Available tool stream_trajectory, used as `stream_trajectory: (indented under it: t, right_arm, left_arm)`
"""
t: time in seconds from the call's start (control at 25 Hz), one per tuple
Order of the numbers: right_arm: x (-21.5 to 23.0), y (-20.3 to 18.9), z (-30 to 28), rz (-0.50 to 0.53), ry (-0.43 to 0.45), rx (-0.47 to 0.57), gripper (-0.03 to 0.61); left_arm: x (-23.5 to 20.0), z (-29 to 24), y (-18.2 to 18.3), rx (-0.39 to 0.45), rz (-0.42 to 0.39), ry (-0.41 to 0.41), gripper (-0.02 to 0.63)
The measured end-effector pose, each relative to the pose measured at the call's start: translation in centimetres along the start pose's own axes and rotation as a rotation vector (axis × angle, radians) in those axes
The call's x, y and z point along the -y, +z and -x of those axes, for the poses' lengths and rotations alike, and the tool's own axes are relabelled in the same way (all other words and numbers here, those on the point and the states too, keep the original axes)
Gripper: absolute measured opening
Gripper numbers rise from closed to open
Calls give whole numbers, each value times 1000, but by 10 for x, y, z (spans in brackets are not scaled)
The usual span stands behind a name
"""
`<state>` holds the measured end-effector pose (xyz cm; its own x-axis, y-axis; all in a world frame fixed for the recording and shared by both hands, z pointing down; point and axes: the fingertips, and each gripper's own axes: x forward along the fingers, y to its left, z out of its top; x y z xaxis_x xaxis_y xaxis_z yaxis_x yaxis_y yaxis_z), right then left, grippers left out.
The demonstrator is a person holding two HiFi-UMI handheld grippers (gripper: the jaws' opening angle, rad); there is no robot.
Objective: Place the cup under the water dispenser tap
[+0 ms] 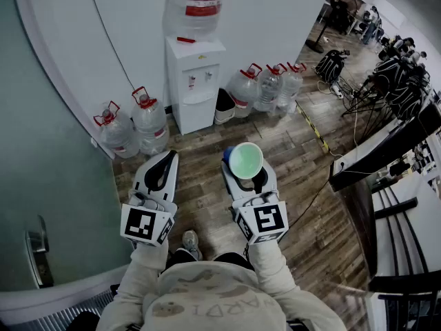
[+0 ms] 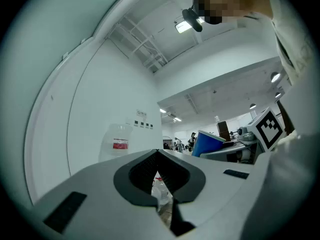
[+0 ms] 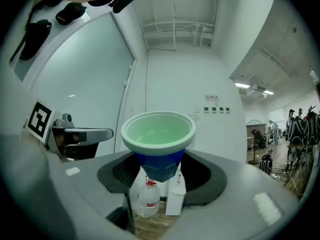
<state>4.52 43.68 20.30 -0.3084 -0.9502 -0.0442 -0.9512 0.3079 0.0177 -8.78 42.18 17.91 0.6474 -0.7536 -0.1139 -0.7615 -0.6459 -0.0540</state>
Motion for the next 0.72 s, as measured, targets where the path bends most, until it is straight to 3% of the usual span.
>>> stream_trajectory:
  t: [0.72]
  right_arm:
    - [11,-8,-66,-9,-47,10,259]
  left_arm:
    - [-55,-44,-5,20,-16,-22,5]
